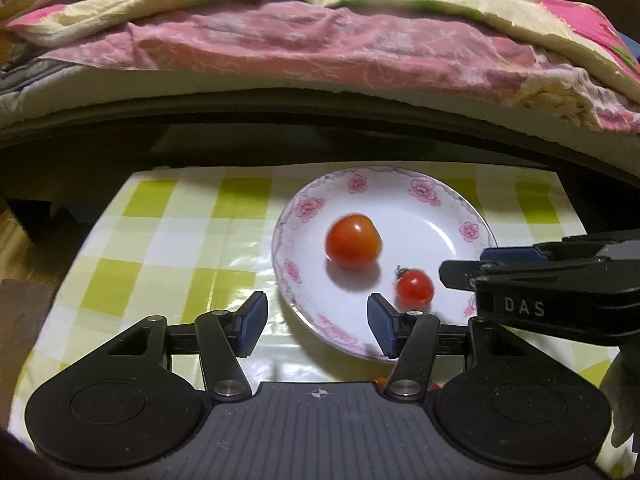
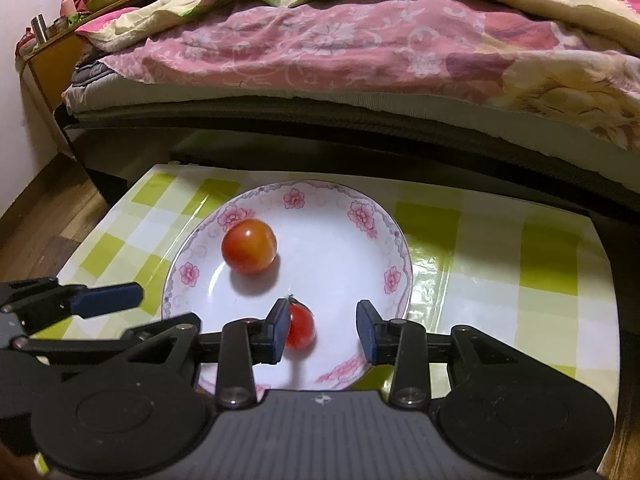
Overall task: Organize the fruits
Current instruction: 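Lift both open grippers away from the plate back toward the fruit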
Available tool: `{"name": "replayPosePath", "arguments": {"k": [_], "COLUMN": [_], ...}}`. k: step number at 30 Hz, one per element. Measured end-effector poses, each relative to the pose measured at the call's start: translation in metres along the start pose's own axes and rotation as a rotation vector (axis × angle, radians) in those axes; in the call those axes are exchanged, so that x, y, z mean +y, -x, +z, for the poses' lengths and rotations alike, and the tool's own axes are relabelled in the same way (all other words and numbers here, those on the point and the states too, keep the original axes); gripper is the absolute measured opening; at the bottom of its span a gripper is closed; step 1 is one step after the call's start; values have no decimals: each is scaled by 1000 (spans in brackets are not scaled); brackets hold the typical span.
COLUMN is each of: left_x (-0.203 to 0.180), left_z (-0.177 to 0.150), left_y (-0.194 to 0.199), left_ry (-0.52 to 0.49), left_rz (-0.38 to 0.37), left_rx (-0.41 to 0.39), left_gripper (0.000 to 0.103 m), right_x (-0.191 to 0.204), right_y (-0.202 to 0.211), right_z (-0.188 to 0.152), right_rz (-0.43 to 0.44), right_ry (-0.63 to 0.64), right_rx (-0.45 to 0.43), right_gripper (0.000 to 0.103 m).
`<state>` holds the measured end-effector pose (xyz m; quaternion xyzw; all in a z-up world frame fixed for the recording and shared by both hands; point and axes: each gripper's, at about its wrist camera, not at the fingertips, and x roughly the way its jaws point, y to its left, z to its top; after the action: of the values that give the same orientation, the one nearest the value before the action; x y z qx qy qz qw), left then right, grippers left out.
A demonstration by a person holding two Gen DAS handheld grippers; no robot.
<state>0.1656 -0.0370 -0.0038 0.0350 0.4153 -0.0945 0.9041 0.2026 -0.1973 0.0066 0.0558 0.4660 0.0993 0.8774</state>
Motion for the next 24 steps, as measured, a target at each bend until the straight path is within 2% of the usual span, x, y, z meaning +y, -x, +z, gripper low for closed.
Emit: {"name": "replayPosePath", "arguments": {"k": [24], "left_x": [20], "left_z": [-42], "left_y": [48], "left_ry": [38], "left_rz": [25], "left_rx": [28], "left_gripper": [68], "right_x": [37], "right_y": [38], "right_z": [-43], "right_rz": [36], "right_ry": [68], "right_rx": [41], "right_gripper": [39]}}
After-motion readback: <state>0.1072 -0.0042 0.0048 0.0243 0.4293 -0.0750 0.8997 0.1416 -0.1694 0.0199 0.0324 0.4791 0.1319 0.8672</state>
